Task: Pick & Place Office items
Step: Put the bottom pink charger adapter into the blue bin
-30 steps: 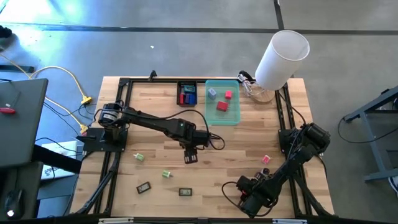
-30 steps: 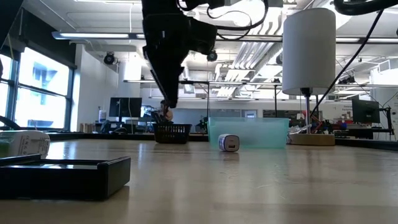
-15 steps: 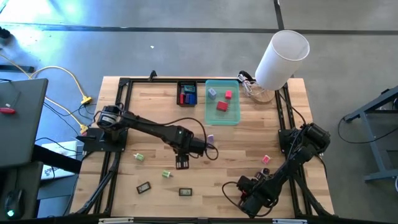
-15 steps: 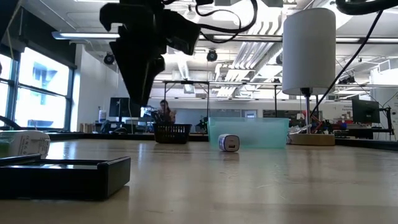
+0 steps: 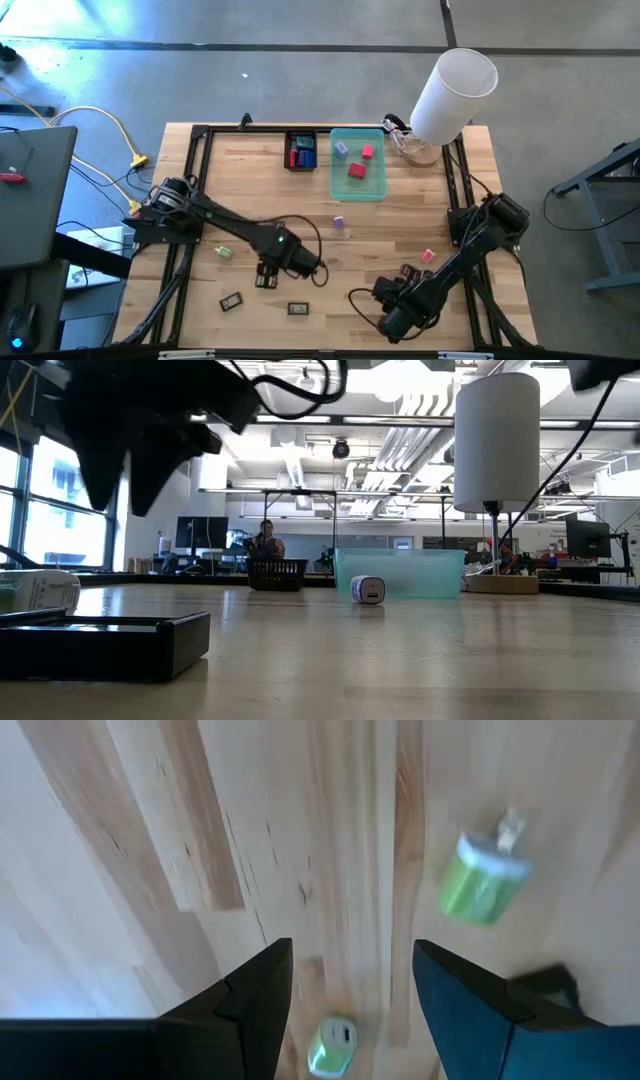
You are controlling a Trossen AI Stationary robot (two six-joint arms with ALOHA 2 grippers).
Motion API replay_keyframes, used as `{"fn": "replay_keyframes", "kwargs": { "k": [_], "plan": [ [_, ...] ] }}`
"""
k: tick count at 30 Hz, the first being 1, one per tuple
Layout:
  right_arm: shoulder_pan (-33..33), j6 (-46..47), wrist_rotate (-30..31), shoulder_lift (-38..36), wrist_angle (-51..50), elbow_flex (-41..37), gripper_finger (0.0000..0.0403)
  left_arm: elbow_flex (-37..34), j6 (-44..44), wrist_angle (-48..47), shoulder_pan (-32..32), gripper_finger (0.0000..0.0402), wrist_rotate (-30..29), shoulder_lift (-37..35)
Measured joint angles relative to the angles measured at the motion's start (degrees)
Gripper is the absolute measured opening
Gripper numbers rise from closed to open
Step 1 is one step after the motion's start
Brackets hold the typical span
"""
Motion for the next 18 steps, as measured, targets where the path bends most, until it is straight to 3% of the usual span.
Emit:
{"fn": "replay_keyframes", "kwargs": {
  "k": [5,8,13,18],
  "plan": [
    [-4.0,-7.4,8.2,-0.1,-14.9,8.8,0.0136,0.0,0.9,-3.2,-2.1,0.0197,0.4,0.0],
    [-7.8,-12.2,11.6,-0.1,-21.6,12.9,0.0136,0.0,1.1,-5.4,-2.5,0.0197,-2.7,-0.2],
    [-14.4,-25.6,17.8,-0.2,-21.8,15.9,0.0136,0.0,-1.7,-9.5,-2.2,0.0197,-12.3,-1.5],
    [-21.5,-38.9,22.1,-0.2,-20.9,15.3,0.0136,0.0,-5.1,-10.9,-2.3,0.0197,-10.4,-3.3]
  ]
}}
